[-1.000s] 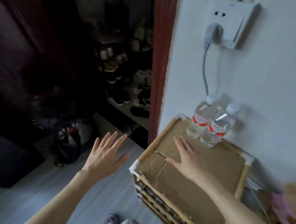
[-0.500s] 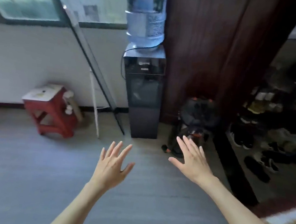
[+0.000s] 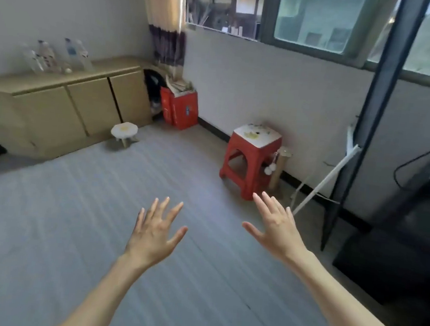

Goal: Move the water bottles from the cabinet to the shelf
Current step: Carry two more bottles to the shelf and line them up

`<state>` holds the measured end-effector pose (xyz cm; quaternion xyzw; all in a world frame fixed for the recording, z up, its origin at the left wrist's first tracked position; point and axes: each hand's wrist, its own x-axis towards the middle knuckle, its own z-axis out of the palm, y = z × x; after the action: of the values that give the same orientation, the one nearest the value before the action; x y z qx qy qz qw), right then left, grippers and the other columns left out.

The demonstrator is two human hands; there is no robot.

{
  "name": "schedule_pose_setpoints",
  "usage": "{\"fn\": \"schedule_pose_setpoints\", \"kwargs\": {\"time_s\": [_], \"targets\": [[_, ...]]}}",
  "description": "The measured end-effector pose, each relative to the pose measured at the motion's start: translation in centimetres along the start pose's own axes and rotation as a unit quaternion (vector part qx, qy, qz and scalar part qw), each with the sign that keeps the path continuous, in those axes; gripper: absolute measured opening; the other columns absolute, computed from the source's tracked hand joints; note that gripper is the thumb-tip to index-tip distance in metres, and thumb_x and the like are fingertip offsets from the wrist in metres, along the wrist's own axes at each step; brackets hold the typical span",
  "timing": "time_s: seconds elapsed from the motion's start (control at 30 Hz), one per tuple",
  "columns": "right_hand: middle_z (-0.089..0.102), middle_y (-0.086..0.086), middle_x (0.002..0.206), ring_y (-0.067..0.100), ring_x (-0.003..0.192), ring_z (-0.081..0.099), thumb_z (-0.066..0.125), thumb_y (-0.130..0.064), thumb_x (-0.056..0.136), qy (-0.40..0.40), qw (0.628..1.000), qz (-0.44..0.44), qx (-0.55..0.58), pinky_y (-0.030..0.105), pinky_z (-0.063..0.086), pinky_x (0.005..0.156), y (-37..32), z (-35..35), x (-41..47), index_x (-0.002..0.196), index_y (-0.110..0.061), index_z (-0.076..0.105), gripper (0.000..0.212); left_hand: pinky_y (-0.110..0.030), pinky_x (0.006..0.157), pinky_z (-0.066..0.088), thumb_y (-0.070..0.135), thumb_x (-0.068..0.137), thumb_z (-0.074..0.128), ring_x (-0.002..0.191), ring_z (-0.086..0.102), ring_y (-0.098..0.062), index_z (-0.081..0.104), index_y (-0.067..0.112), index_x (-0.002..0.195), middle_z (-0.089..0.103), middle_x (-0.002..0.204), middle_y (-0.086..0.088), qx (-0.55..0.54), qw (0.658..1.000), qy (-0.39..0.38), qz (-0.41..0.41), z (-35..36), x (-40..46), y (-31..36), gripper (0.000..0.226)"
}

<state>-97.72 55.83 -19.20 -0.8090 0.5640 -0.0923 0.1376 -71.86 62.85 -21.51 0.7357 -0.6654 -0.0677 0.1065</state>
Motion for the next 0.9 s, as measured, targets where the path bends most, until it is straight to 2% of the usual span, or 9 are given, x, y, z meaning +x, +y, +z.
{"fn": "schedule_pose_setpoints", "kwargs": {"time_s": [0.33, 0.53, 0.7, 0.9], "targets": [[0.008, 0.001, 0.157, 0.022, 0.145, 0.005, 0.042, -0.057, 0.089, -0.083, 0.984, -0.155, -0.009, 0.045, 0.007, 0.116, -12.1, 7.2, 22.5, 0.147, -0.027, 0.009, 0.073, -0.040, 0.116, 0.003, 0.071, 0.058, -0.007, 0.144, -0.002, -0.020, 0.009, 0.038, 0.144, 0.005, 0.157, 0.000, 0.004, 0.980, -0.009, -0.201, -0.6, 9.3, -16.1, 0.093], [0.009, 0.002, 0.157, 0.023, 0.145, 0.006, 0.040, -0.058, 0.089, -0.096, 0.964, -0.247, -0.004, 0.045, 0.007, 0.115, -20.7, 8.2, 36.5, 0.147, -0.027, 0.009, 0.073, -0.040, 0.116, 0.006, 0.070, 0.060, -0.002, 0.144, 0.001, -0.021, 0.016, 0.035, 0.144, 0.008, 0.157, -0.002, -0.009, 0.959, 0.055, -0.279, -5.1, 16.1, -24.4, 0.093], [0.010, 0.002, 0.157, 0.023, 0.145, 0.006, 0.040, -0.057, 0.089, -0.086, 0.948, -0.305, -0.001, 0.046, 0.006, 0.116, -28.6, 9.6, 46.3, 0.148, -0.026, 0.009, 0.073, -0.040, 0.116, 0.006, 0.070, 0.067, 0.006, 0.144, 0.001, -0.020, 0.019, 0.034, 0.144, 0.009, 0.156, -0.001, -0.009, 0.941, 0.086, -0.327, -7.5, 21.6, -31.8, 0.086], [0.009, 0.001, 0.157, 0.022, 0.145, 0.005, 0.039, -0.056, 0.090, -0.100, 0.938, -0.331, -0.015, 0.046, 0.005, 0.116, -36.1, 13.5, 57.3, 0.148, -0.027, 0.007, 0.073, -0.039, 0.116, 0.004, 0.069, 0.063, -0.002, 0.144, -0.001, -0.019, 0.016, 0.034, 0.144, 0.006, 0.157, 0.001, -0.009, 0.938, 0.087, -0.334, -7.5, 30.0, -41.4, 0.090]]}}
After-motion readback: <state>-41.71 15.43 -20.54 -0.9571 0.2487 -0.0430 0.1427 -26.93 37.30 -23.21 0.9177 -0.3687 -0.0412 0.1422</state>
